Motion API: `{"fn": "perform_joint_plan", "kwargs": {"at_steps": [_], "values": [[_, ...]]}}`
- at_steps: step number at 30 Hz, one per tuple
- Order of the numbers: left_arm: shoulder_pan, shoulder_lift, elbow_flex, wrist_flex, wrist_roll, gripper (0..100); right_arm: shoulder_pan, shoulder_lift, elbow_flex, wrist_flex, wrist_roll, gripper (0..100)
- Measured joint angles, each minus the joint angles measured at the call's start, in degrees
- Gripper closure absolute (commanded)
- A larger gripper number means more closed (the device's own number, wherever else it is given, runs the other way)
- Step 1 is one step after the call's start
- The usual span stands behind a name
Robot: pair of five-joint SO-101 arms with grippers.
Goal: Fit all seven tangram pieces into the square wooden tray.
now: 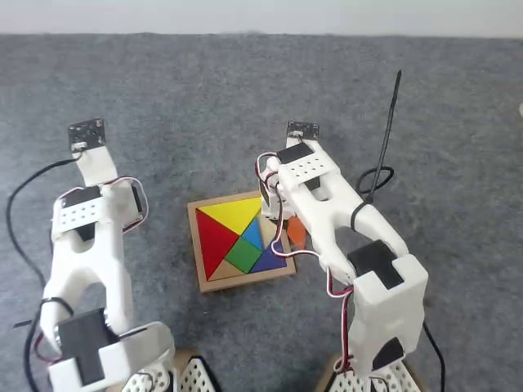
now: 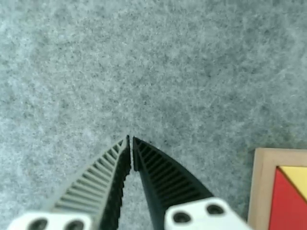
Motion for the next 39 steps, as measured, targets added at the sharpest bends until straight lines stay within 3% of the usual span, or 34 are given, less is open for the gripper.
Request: {"fn": "perform_joint_plan", "kwargs": {"at_steps": [9,14,19,28,39], "values": [[0.00,0.00,0.00,0.00,0.00,99,3.34,2.37,-1.58,5.63,0.09,81.9],[0.00,0.00,0.00,0.00,0.00,99,3.43,2.73,-2.20,5.80,3.69,82.7],[0.00,0.00,0.00,0.00,0.00,99,3.43,2.73,-4.31,5.80,8.26,99.0],[0.00,0.00,0.00,0.00,0.00,99,4.31,2.73,-5.01,7.12,12.84,99.1],[0.00,0.00,0.00,0.00,0.00,99,2.81,2.81,-17.93,19.69,18.64,98.9]]}}
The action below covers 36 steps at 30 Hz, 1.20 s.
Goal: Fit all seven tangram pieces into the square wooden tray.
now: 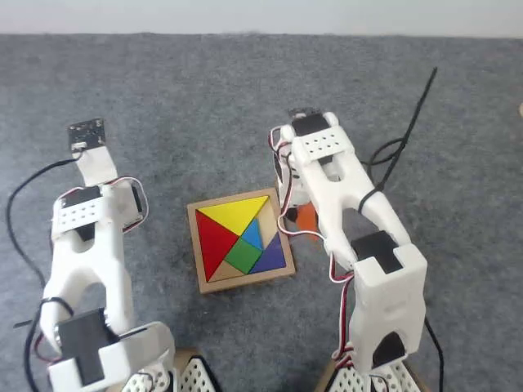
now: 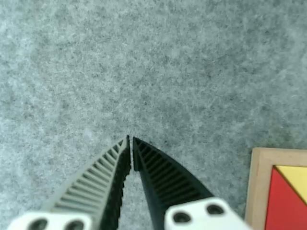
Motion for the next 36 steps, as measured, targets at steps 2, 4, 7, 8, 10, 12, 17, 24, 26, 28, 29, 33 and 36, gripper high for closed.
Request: {"fn": "perform_joint_plan", "kwargs": {"at_steps": [2,4,7,8,10,12,17,24,26,28,29,33,36], "values": [[0.00,0.00,0.00,0.00,0.00,99,-2.37,0.00,-1.23,0.26,0.88,98.9],[0.00,0.00,0.00,0.00,0.00,99,-4.66,0.00,-2.02,0.26,1.14,98.9],[0.00,0.00,0.00,0.00,0.00,99,-7.21,0.00,-2.29,-0.44,1.32,98.9],[0.00,0.00,0.00,0.00,0.00,99,-7.82,0.00,-2.29,-0.88,1.32,98.9],[0.00,0.00,0.00,0.00,0.00,99,-8.70,0.00,-2.29,-1.32,1.32,98.9],[0.00,0.00,0.00,0.00,0.00,99,-9.14,0.00,-2.29,-2.11,1.32,98.9],[0.00,0.00,0.00,0.00,0.00,99,-11.16,0.00,0.79,-7.47,1.49,98.9],[0.00,0.00,0.00,0.00,0.00,99,-12.04,0.00,5.98,-15.21,1.49,98.9],[0.00,0.00,0.00,0.00,0.00,99,-12.13,0.00,6.15,-16.00,1.49,98.9],[0.00,0.00,0.00,0.00,0.00,99,-12.13,0.00,6.24,-16.35,1.49,98.9],[0.00,0.00,0.00,0.00,0.00,99,-12.13,0.00,6.24,-16.35,1.49,98.9],[0.00,0.00,0.00,0.00,0.00,99,-12.13,0.00,6.24,-16.44,1.49,98.9],[0.00,0.00,0.00,0.00,0.00,99,-12.13,0.00,6.24,-16.44,1.49,98.9]]}}
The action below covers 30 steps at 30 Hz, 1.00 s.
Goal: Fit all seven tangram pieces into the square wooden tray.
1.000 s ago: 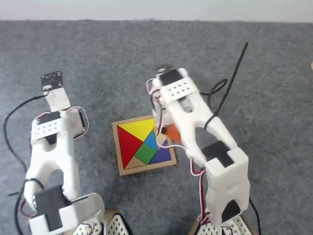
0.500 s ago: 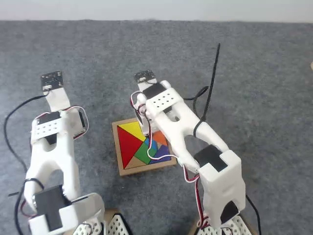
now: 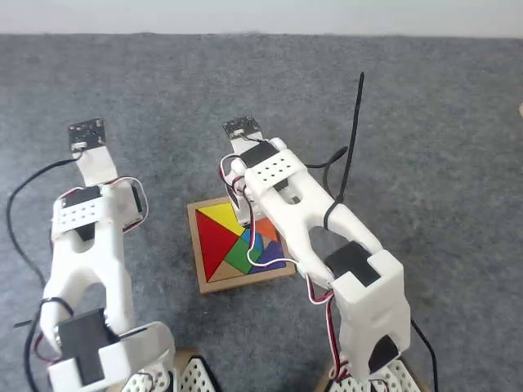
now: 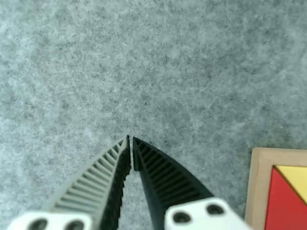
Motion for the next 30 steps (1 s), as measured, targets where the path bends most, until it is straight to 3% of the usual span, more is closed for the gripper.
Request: {"fn": "perform_joint_plan", "kwargs": {"at_steps": [3,9,21,30], "values": [[0.00,0.00,0.00,0.00,0.00,99,-0.62,0.00,0.00,0.00,0.00,95.5],[0.00,0.00,0.00,0.00,0.00,99,-1.05,0.00,0.00,0.26,0.00,79.6],[0.00,0.00,0.00,0.00,0.00,99,-1.41,-0.18,0.79,1.93,0.35,81.2],[0.00,0.00,0.00,0.00,0.00,99,1.67,-0.62,5.54,-0.44,6.77,81.4]]}}
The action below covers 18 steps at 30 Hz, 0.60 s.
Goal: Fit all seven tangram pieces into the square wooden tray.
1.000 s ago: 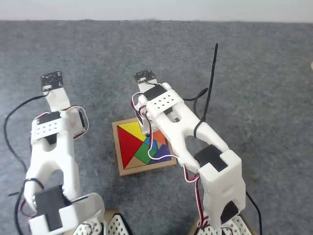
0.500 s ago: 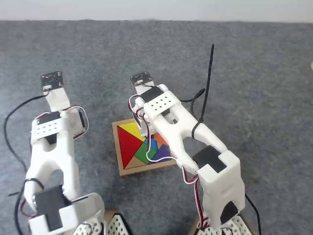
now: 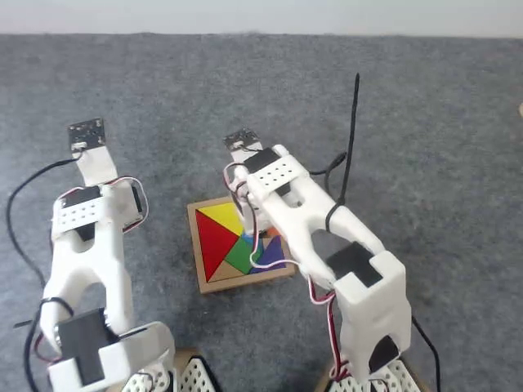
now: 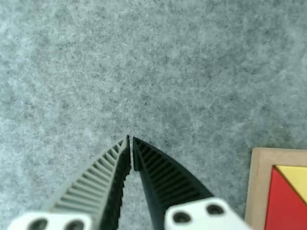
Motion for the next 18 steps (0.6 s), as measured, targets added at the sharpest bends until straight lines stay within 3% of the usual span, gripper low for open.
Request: {"fn": "perform_joint_plan", "kwargs": {"at_steps": [10,18], "values": [[0.00,0.00,0.00,0.00,0.00,99,4.57,0.00,0.00,-0.70,6.24,81.9],[0.00,0.00,0.00,0.00,0.00,99,5.27,-2.73,0.00,-1.05,6.51,99.2]]}}
